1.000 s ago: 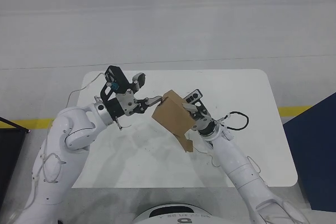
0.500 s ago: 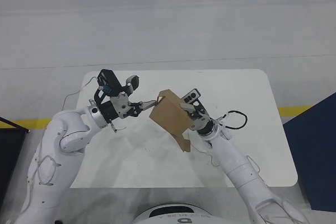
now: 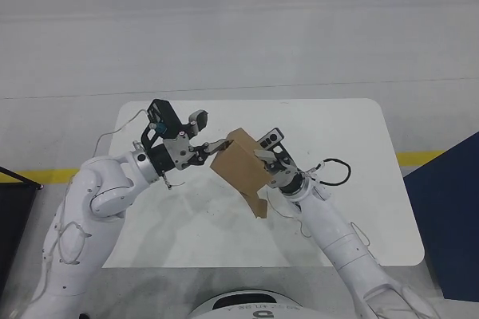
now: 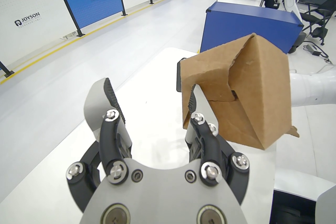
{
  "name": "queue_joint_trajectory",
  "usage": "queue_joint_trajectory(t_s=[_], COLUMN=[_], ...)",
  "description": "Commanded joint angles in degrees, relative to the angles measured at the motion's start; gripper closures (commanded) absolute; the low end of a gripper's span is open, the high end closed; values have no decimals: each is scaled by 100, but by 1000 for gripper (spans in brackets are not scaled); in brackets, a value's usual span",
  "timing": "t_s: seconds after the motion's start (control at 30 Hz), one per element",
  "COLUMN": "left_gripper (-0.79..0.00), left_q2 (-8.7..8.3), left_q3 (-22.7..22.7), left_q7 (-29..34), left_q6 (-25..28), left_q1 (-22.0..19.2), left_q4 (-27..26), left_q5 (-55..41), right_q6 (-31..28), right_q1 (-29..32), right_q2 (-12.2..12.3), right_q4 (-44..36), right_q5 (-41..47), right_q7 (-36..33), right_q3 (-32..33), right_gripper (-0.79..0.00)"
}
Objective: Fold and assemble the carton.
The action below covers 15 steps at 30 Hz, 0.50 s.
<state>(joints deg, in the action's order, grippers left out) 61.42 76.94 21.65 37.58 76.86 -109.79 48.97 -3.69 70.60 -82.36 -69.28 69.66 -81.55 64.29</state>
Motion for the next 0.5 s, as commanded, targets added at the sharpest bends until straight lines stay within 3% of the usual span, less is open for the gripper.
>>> queue_joint_trajectory(t_s=[0.0, 0.47], left_gripper=[-671, -628], left_q2=[-3, -52], left_q3=[-11, 58], left_q7=[-4, -35], left_q6=[8, 311], left_q1=[-2, 20], left_q4=[-2, 2], left_q5=[-20, -135], right_q6=[10, 71], right_q1=[8, -26], right_q2=[1, -11], right_q4=[-5, 46], right_q5=[1, -34], right_q7=[6, 29], right_q3=[6, -46], right_gripper=[0, 0])
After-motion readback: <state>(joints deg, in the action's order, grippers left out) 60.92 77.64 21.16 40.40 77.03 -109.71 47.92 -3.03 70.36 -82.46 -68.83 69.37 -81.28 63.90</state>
